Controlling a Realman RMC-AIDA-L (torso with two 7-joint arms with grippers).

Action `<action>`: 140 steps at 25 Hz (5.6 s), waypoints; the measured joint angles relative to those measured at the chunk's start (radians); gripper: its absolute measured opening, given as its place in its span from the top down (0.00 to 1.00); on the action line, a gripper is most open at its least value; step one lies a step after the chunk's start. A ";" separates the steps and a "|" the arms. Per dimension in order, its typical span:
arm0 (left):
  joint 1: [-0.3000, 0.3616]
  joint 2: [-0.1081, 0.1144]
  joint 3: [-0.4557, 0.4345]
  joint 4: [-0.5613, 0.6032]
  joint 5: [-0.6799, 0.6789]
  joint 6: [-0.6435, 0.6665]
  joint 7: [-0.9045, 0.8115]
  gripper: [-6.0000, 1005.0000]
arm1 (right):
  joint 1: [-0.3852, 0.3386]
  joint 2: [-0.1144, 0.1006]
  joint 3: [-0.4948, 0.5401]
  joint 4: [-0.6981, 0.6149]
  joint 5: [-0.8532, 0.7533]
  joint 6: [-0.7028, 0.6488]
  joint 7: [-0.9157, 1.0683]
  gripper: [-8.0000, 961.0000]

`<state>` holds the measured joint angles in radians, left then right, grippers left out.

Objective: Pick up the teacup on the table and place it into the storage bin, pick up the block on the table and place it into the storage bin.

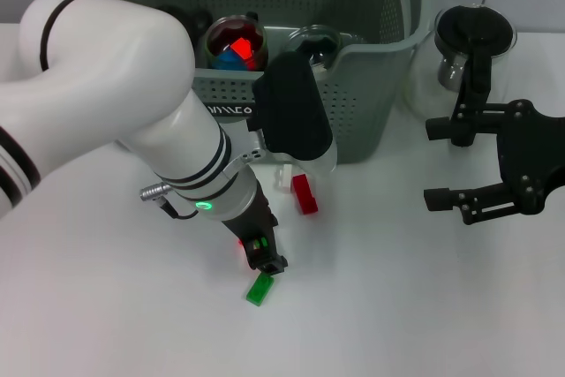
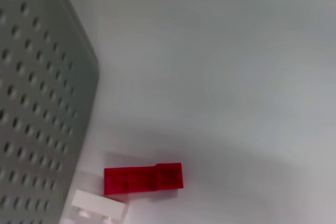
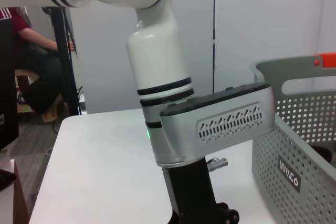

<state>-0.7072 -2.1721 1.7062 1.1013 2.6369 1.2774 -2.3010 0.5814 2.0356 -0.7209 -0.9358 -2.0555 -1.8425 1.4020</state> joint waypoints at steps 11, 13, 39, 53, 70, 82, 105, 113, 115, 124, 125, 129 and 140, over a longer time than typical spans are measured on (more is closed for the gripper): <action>0.001 0.000 -0.008 -0.002 0.004 0.004 -0.002 0.49 | 0.000 0.000 0.001 0.000 0.000 0.000 0.000 0.03; 0.001 0.000 -0.008 -0.003 0.005 0.004 -0.003 0.50 | 0.000 0.000 0.001 0.000 0.000 0.000 0.000 0.03; -0.018 0.000 0.000 -0.009 0.008 0.032 -0.053 0.59 | -0.002 0.000 0.006 0.000 0.000 0.000 -0.003 0.03; 0.041 -0.002 -0.092 0.327 -0.025 0.145 -0.179 0.56 | -0.012 0.000 0.012 -0.002 0.000 -0.008 -0.014 0.03; -0.032 0.097 -0.771 0.357 -0.281 0.155 -0.115 0.50 | -0.017 -0.004 0.001 -0.009 -0.001 -0.011 -0.027 0.03; -0.079 0.131 -0.792 0.194 -0.277 0.014 -0.120 0.42 | -0.018 -0.004 0.008 -0.009 -0.005 -0.047 -0.027 0.04; 0.262 -0.002 -0.499 0.447 -0.329 0.418 0.120 0.07 | -0.027 -0.001 0.039 0.005 -0.002 -0.017 -0.016 0.03; 0.232 -0.002 -0.384 0.334 -0.243 0.434 0.329 0.07 | -0.010 -0.002 0.045 0.011 -0.001 -0.014 -0.013 0.03; 0.224 -0.001 -0.368 0.330 -0.234 0.436 0.348 0.07 | -0.005 -0.002 0.045 0.011 -0.001 -0.013 -0.006 0.03; 0.144 0.001 -0.157 0.329 -0.034 0.348 0.450 0.08 | 0.003 0.003 0.044 0.013 0.000 0.005 0.065 0.03; 0.136 0.002 -0.137 0.328 -0.017 0.342 0.459 0.08 | 0.003 0.004 0.047 0.013 0.001 0.005 0.069 0.03; 0.106 0.002 -0.075 0.323 0.028 0.330 0.479 0.09 | 0.000 0.012 0.057 0.016 0.002 0.007 0.081 0.03; 0.068 -0.002 0.106 0.323 0.085 0.323 0.508 0.11 | 0.013 0.018 0.078 0.040 0.002 0.010 0.092 0.03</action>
<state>-0.6394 -2.1739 1.8117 1.4239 2.7217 1.6009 -1.7933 0.5947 2.0538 -0.6427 -0.8958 -2.0536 -1.8329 1.4937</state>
